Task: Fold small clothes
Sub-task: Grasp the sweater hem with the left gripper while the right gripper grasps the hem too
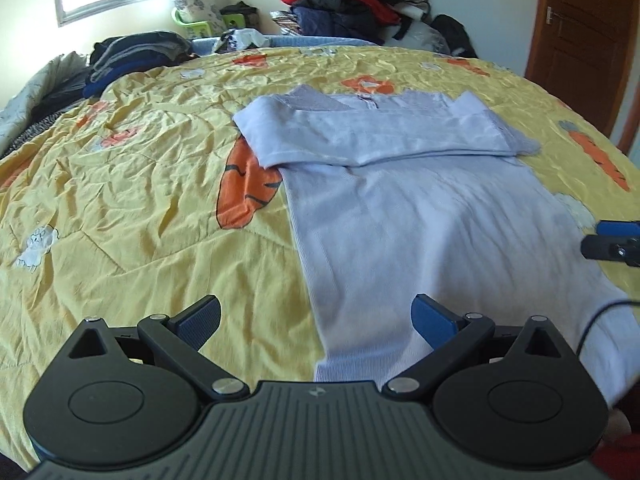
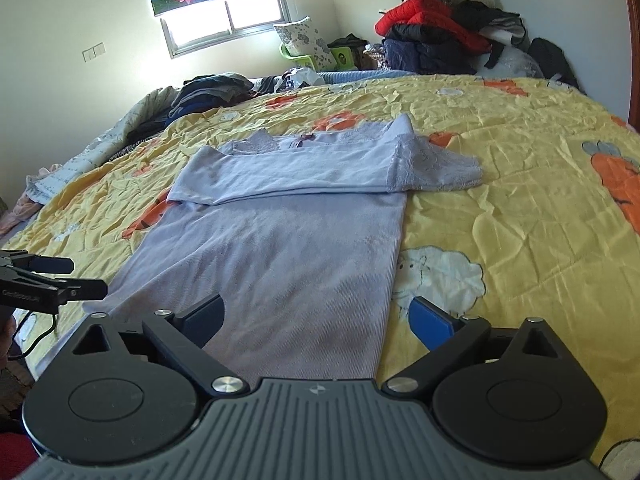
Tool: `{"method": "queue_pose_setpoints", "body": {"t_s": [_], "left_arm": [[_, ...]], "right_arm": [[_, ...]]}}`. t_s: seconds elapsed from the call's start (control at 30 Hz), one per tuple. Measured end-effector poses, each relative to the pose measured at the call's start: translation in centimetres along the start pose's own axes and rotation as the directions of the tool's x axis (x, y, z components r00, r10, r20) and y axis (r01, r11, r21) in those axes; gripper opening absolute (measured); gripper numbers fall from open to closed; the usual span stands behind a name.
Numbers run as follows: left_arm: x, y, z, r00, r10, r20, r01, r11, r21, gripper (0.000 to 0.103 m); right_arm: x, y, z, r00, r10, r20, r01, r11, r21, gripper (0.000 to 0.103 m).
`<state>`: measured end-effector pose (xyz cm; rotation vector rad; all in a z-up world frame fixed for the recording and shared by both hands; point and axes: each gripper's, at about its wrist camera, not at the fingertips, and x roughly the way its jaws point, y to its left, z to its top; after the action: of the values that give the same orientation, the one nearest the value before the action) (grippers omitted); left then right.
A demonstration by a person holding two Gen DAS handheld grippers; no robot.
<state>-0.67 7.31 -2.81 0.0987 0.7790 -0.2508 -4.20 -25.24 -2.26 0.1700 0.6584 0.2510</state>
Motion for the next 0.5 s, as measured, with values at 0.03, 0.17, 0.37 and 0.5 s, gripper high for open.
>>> {"method": "queue_pose_setpoints", "body": {"t_s": [0.03,0.17,0.37,0.5], "left_arm": [[-0.3,0.2,-0.2,1.000,-0.019,-0.007,0.019,1.000,0.009,0.102],[-1.4,0.8,-1.2,0.992,-0.117,-0.040,0.118,0.992,0.038,0.102],[-2.2,1.2,-2.8,0.964,-0.233,-0.126,0.247,0.964,0.103,0.102],[-2.1,1.7,-3.8,0.940,-0.278,-0.198,0.300,0.949,0.094,0.101]], "right_arm": [[-0.1,-0.2,-0.1,1.000,0.009,-0.005,-0.008,1.000,0.007,0.092],[-0.6,-1.0,-0.8,0.999,0.043,-0.018,-0.042,0.998,0.050,0.092],[-1.8,-3.0,-1.5,0.996,0.089,-0.031,-0.084,0.987,0.135,0.092],[-2.6,-4.0,-2.0,0.991,0.125,-0.048,-0.116,0.979,0.166,0.090]]}}
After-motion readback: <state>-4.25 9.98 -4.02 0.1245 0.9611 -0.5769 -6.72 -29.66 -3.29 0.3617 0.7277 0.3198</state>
